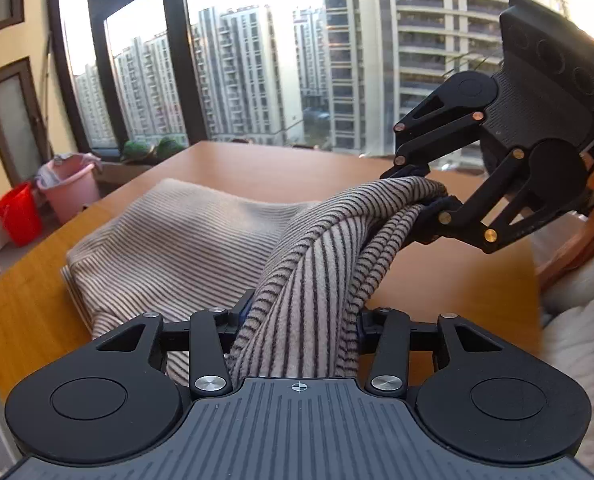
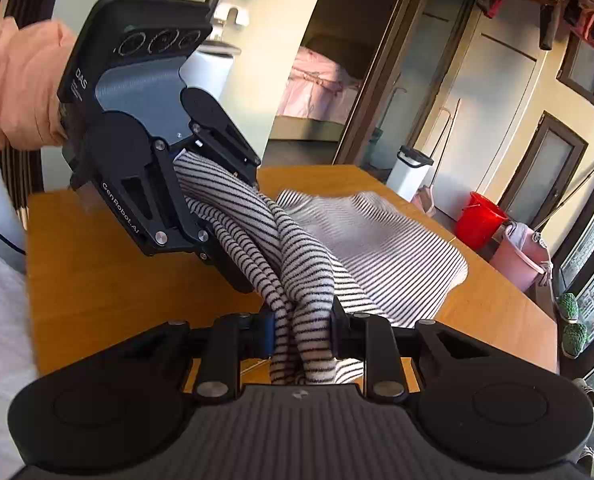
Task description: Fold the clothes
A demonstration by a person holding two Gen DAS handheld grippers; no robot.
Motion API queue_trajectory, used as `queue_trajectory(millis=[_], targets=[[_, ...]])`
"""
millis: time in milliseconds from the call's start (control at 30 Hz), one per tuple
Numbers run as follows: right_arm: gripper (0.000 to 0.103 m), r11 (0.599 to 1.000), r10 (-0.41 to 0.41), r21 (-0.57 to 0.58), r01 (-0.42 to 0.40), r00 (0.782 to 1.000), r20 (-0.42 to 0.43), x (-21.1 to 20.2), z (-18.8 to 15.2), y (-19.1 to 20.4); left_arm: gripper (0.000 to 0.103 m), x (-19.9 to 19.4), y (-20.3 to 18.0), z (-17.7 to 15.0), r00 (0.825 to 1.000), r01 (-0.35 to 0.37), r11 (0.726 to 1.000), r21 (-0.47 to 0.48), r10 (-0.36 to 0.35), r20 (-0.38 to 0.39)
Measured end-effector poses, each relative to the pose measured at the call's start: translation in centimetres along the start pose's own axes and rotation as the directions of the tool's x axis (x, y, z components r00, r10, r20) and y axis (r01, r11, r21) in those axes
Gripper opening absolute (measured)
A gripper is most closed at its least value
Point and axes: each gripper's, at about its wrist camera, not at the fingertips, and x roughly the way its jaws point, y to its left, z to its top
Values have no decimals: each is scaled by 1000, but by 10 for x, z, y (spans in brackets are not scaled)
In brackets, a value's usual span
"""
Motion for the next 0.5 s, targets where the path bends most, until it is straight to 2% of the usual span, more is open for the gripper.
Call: queue_trajectory(millis=[133,233,267,333,367,400,500], targets=[[23,992,43,117,-52,996,78,-49,18,-9,47,-30,-14,12,992,110,994,-3,-110,56],[23,950,78,287,-123,983,165,-76,24,-38,48,-43,-6,29,978,168,983,-75,-157,139],[23,928,84,341,-148,977,194,-82,25,-49,53,-42,1,34,974,175,979,-108,-156,163],[23,882,81,436,-180,968,236,-81,19,-76,65,-37,17,41,969,182,967,-178,-146,198],[23,860,70,477,-181,968,241,-73,17,-88,77,-30,28,40,973,171,959,-226,-127,195],[23,840,60,516,-170,973,223,-55,12,-102,83,-23,40,37,977,156,948,-278,-106,187],[23,769,34,625,-133,985,168,-3,0,-142,86,-4,71,23,987,124,900,-419,-66,149]])
